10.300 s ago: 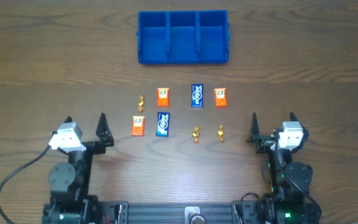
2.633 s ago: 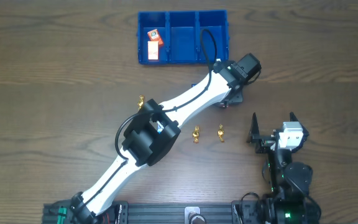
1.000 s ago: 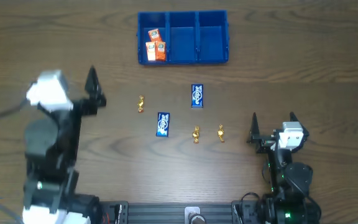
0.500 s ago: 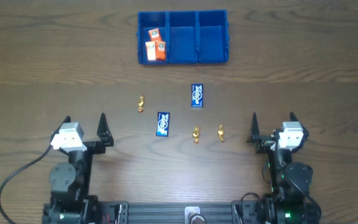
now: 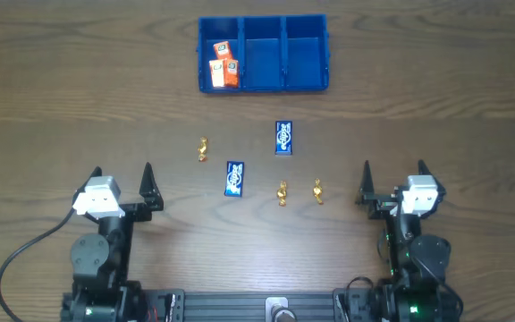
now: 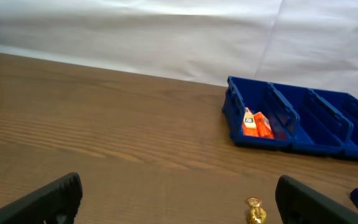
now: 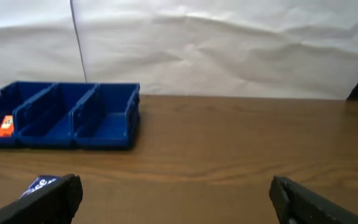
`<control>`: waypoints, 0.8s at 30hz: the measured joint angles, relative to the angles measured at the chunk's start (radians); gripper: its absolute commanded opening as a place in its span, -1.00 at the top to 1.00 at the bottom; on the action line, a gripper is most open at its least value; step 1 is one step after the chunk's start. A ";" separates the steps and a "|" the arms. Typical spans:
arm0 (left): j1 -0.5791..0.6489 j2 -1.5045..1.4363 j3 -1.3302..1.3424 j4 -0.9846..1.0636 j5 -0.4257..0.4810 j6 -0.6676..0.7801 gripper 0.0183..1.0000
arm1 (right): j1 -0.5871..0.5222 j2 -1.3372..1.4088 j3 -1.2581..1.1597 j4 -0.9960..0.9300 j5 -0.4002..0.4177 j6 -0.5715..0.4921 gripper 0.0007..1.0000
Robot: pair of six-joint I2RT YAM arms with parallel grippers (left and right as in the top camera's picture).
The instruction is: Sort Candies Into Trays
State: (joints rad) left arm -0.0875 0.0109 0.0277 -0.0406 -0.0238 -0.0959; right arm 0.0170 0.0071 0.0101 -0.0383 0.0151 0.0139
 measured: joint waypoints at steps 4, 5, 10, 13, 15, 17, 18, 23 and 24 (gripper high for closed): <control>0.000 0.000 0.000 0.000 0.000 0.000 -0.99 | 0.000 0.062 0.016 0.016 -0.003 0.156 -1.00; 0.000 0.001 0.000 0.000 0.000 0.000 -1.00 | 0.000 0.123 0.041 0.009 -0.017 0.186 -1.00; 0.000 0.000 0.001 -0.002 0.003 0.000 -1.00 | 0.064 0.678 0.450 -0.068 -0.131 0.255 -1.00; 0.000 0.000 0.001 -0.002 0.003 0.000 -0.99 | 0.212 0.997 0.687 -0.201 -0.138 0.269 -1.00; 0.000 0.000 0.001 -0.002 0.004 0.000 -1.00 | 0.331 1.196 0.843 -0.318 -0.113 0.294 -1.00; 0.000 -0.001 0.001 -0.002 0.003 0.000 -1.00 | 0.457 1.392 1.010 -0.441 -0.079 0.340 -1.00; 0.000 0.000 0.001 -0.002 0.003 0.000 -1.00 | 0.494 1.445 1.055 -0.485 -0.070 0.361 -1.00; 0.000 0.000 0.001 -0.002 0.004 0.000 -1.00 | 0.742 1.785 1.313 -0.648 0.001 0.590 -1.00; 0.000 0.000 0.001 -0.002 0.003 0.000 -1.00 | 0.770 1.810 1.326 -0.661 0.013 0.626 -1.00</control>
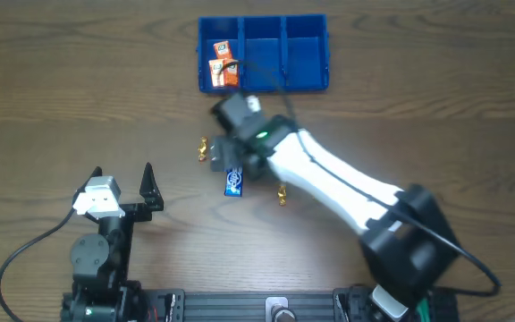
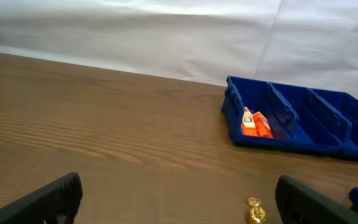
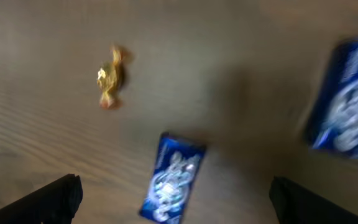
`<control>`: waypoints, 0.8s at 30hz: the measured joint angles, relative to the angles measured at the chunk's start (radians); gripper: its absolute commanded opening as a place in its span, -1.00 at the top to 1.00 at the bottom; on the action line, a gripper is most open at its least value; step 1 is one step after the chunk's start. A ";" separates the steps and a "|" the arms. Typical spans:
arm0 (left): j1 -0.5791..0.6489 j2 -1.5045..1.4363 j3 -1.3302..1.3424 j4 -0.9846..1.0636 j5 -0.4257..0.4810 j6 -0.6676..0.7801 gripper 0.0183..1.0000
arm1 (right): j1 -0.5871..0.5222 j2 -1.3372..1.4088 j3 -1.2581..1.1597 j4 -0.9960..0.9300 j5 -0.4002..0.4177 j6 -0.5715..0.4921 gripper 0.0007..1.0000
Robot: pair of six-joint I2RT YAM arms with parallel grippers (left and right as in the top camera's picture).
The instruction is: Sort Candies Into Trays
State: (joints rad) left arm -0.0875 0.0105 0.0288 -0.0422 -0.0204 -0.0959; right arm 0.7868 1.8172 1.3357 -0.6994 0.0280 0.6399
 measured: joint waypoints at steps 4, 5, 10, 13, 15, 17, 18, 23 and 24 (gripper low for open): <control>0.000 0.000 0.000 0.000 0.000 0.000 -1.00 | 0.099 0.108 0.039 -0.063 0.039 0.169 -1.00; 0.000 0.000 0.000 0.000 0.000 0.000 -1.00 | 0.114 0.137 0.045 -0.076 0.049 0.212 -1.00; 0.000 0.000 0.000 0.000 0.000 0.000 -1.00 | 0.124 0.209 0.047 -0.095 0.088 0.317 -1.00; 0.000 0.000 0.000 0.000 0.000 0.000 -1.00 | 0.124 0.215 0.048 -0.079 0.105 0.328 -0.84; 0.000 0.000 0.000 0.000 0.000 0.000 -1.00 | 0.124 0.226 0.050 -0.071 0.108 0.335 -0.63; 0.000 0.000 0.000 0.000 0.000 0.000 -1.00 | 0.124 0.238 0.051 -0.069 0.113 0.343 -0.31; 0.000 0.000 0.000 0.000 0.000 0.000 -1.00 | 0.124 0.240 0.052 -0.068 0.119 0.349 -0.17; 0.000 0.000 0.000 0.000 0.000 0.000 -1.00 | 0.124 0.241 0.055 -0.068 0.123 0.345 0.41; 0.000 0.000 0.000 0.000 0.000 0.000 -1.00 | 0.124 0.241 0.056 -0.067 0.123 0.344 0.46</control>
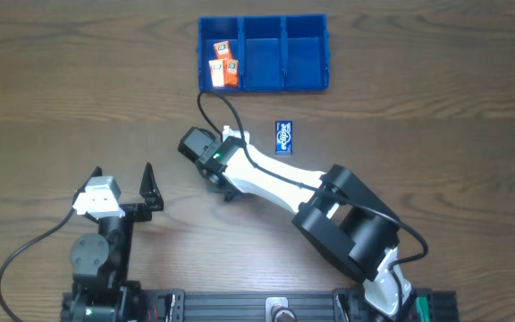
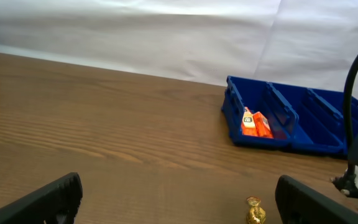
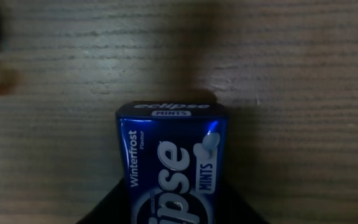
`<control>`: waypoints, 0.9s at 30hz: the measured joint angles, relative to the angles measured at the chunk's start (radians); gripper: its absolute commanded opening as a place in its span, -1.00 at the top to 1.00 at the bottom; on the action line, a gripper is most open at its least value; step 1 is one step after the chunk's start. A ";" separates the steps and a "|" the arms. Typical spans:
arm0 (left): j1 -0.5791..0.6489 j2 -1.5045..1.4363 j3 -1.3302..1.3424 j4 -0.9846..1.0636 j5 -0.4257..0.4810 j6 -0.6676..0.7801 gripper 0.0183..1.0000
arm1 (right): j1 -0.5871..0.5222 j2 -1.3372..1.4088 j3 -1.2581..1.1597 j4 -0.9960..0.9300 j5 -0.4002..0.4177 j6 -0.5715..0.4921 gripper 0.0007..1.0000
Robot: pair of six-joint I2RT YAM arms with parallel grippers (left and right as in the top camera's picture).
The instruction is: Sort Candies Into Trays
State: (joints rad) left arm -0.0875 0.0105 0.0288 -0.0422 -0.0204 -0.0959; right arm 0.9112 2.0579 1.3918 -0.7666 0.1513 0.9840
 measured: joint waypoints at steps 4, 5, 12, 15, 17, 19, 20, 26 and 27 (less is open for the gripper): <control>0.000 0.000 0.000 0.000 0.000 0.000 -1.00 | 0.000 0.002 0.019 -0.068 0.012 -0.014 0.53; 0.000 0.000 0.000 0.000 0.000 0.000 -1.00 | -0.002 0.003 0.039 -0.103 0.022 -0.024 0.53; 0.000 0.000 0.000 0.000 0.000 0.000 -1.00 | -0.189 -0.014 0.518 -0.305 0.119 -0.322 0.53; 0.000 0.000 0.000 0.000 0.000 0.000 -1.00 | -0.323 -0.017 0.610 -0.177 0.153 -0.489 0.51; 0.000 0.000 0.000 0.000 0.000 0.000 -1.00 | -0.377 0.003 0.613 -0.049 0.165 -0.566 0.51; 0.000 0.000 0.000 0.000 0.000 0.000 -0.99 | -0.410 0.065 0.615 0.048 0.167 -0.617 0.49; 0.000 0.000 0.000 0.000 0.000 0.000 -0.99 | -0.418 0.108 0.615 0.088 0.159 -0.634 0.46; 0.000 0.000 0.000 0.000 0.000 0.000 -1.00 | -0.437 0.242 0.615 0.154 0.101 -0.656 0.28; 0.000 0.000 0.000 0.000 0.000 0.000 -1.00 | -0.437 0.242 0.615 0.159 0.098 -0.656 0.14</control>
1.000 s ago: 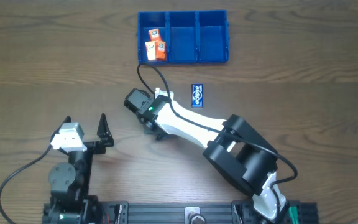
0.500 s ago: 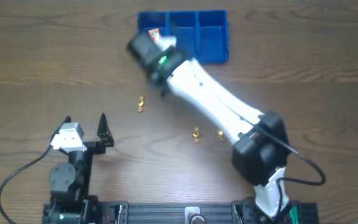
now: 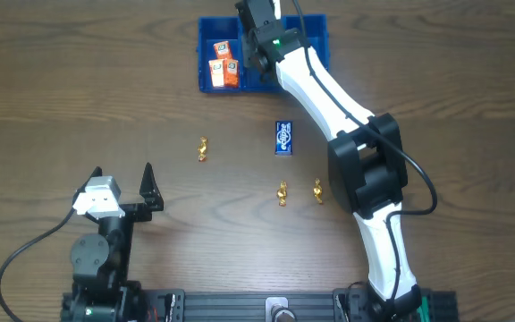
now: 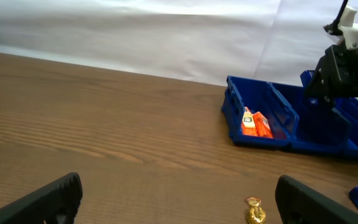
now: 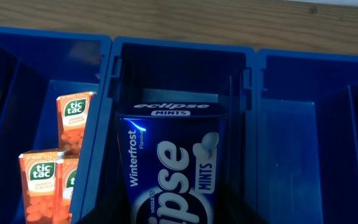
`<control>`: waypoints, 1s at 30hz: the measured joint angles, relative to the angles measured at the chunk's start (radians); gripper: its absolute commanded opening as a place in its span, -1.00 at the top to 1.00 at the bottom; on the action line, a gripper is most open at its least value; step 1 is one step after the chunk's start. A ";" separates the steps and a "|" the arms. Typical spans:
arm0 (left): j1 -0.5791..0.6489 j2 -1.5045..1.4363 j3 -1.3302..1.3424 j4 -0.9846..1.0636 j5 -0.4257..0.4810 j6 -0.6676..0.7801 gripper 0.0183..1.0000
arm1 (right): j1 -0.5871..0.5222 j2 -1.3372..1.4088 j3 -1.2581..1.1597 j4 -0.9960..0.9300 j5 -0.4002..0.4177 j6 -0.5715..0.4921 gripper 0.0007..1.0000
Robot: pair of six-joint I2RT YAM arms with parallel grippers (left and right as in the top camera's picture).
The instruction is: Sort Candies Into Trays
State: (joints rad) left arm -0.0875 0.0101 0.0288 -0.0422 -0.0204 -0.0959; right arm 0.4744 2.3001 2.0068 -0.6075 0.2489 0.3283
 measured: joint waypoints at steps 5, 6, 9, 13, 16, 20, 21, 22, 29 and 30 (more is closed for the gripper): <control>0.000 0.000 0.000 0.000 0.000 0.000 -1.00 | -0.001 0.000 0.001 -0.002 -0.028 0.003 -0.33; 0.000 0.000 0.000 0.000 0.000 0.000 -1.00 | -0.001 0.000 0.002 -0.003 -0.032 0.004 -0.38; 0.000 0.000 0.000 0.000 0.000 0.000 -1.00 | -0.004 -0.041 0.001 -0.082 -0.055 0.005 -0.53; 0.000 0.001 0.000 0.000 0.000 0.000 -1.00 | -0.018 -0.280 -0.084 -0.192 -0.056 0.006 -0.55; 0.000 0.000 0.000 0.000 0.000 0.000 -1.00 | -0.019 -0.437 -0.308 -0.201 -0.063 0.075 -0.55; 0.000 0.000 0.000 0.000 0.000 0.000 -1.00 | 0.002 -0.389 -0.559 -0.124 -0.107 0.164 -0.54; 0.000 0.000 0.000 0.000 0.000 0.000 -1.00 | 0.011 -0.369 -0.612 -0.121 -0.126 0.191 -0.54; 0.000 0.000 0.000 0.000 0.000 0.000 -1.00 | 0.021 -0.359 -0.645 -0.121 -0.138 0.213 -0.54; 0.000 0.000 0.000 0.000 0.000 0.000 -1.00 | 0.057 -0.275 -0.666 -0.101 -0.167 0.290 -0.34; 0.000 0.000 0.000 0.000 0.000 0.000 -0.99 | 0.059 -0.271 -0.665 -0.099 -0.165 0.296 -0.17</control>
State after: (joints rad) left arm -0.0875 0.0105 0.0288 -0.0422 -0.0204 -0.0959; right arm 0.5335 2.0293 1.3418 -0.7067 0.0841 0.6239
